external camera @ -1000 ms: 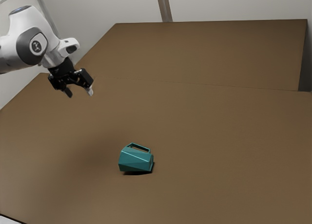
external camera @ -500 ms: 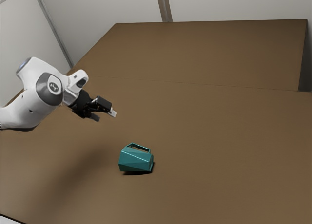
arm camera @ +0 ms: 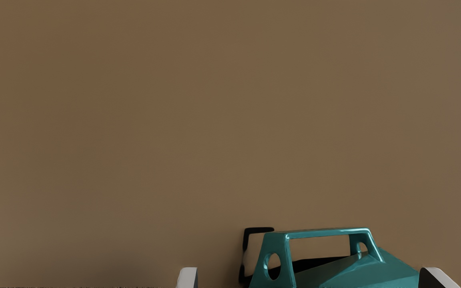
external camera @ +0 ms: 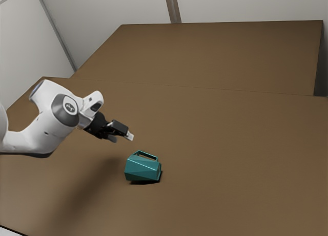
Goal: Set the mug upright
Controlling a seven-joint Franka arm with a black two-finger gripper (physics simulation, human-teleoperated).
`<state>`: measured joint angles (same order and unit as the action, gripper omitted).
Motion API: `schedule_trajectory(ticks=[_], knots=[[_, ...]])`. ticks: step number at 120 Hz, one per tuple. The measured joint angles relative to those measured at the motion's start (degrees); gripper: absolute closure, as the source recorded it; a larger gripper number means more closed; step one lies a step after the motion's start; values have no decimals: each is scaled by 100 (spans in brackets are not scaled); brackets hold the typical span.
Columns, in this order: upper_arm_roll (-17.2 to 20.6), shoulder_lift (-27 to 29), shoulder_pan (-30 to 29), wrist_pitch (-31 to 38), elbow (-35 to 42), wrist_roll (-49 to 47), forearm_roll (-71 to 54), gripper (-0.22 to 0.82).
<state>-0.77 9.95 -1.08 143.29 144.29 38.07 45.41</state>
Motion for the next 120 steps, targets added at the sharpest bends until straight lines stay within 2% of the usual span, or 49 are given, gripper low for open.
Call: schedule_trajectory(ticks=[25,72,93,120], knots=[[17,108,122,28,274,266,250,0],[38,766,224,51,969,570,451,0],[53,652,228,82,991,652,473,0],[263,404,365,287,943,728,785,0]])
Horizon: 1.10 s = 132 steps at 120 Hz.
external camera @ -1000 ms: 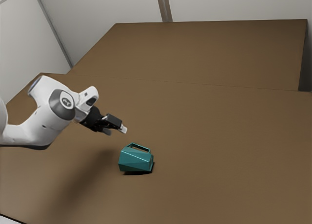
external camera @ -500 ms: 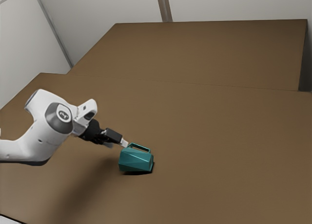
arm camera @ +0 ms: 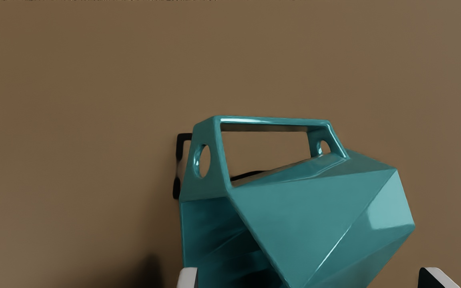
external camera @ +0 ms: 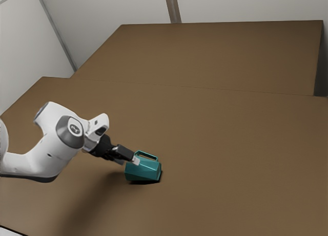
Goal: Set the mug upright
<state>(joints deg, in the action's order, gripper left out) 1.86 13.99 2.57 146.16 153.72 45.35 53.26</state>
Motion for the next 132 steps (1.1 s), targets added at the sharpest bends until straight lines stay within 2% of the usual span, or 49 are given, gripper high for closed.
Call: schedule_trajectory(ticks=[15,50,75,107,123,132], knots=[[9,-90,105,114,-13,31,164,2],[26,-353,359,400,-126,86,403,15],[39,-356,447,508,-202,112,512,17],[333,-330,543,574,-314,126,952,19],[373,-335,572,609,-369,123,1039,24],[400,-338,612,622,-406,121,1157,31]])
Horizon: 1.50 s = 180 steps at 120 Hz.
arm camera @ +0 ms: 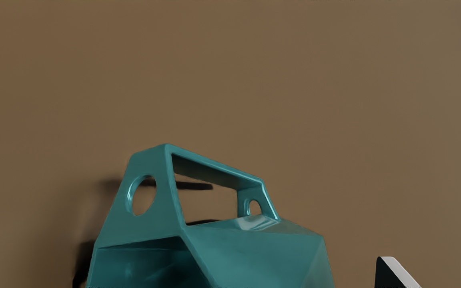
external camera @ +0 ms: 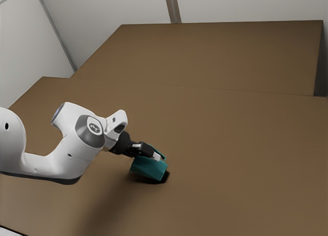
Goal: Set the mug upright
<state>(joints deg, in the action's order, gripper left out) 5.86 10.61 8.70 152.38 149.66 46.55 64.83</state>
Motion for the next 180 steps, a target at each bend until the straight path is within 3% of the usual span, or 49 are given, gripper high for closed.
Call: schedule_trajectory(ticks=[27,50,79,100,113,137,157,180], knots=[[138,-18,20,109,-166,-23,142,61],[143,-3,19,156,-171,-114,151,72],[136,85,19,198,-263,-231,86,76],[57,-362,25,194,-845,-314,-471,77],[-234,-744,33,-86,-1529,-497,-1640,77],[-495,-1166,-259,-1308,-2584,-1473,-4223,78],[-485,-1210,-450,-2018,-2732,-2504,-5692,78],[-483,-1214,-229,-2450,-2720,-3678,-6552,78]])
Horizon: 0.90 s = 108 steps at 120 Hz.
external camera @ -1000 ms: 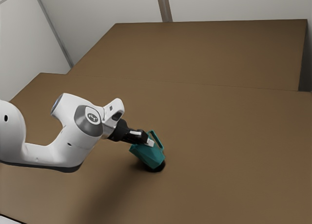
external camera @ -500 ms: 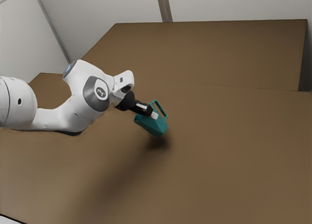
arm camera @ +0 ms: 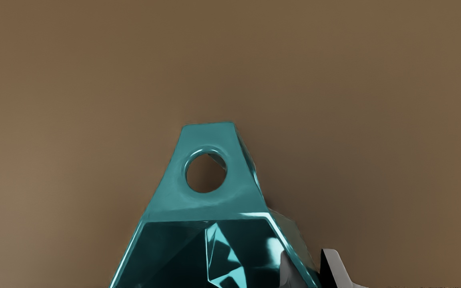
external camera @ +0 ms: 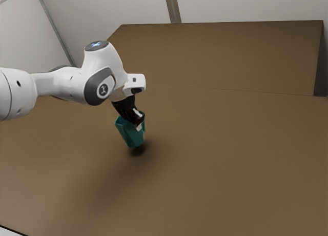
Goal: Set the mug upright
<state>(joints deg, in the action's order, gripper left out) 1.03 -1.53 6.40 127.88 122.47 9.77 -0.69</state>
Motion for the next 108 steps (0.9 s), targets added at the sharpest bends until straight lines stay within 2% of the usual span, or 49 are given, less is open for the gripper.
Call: schedule_trajectory(ticks=[29,65,108], knots=[[24,-181,352,164,-10,-1146,-241,77],[48,75,201,258,290,-2106,-278,77],[71,282,56,200,621,-2758,-276,77]])
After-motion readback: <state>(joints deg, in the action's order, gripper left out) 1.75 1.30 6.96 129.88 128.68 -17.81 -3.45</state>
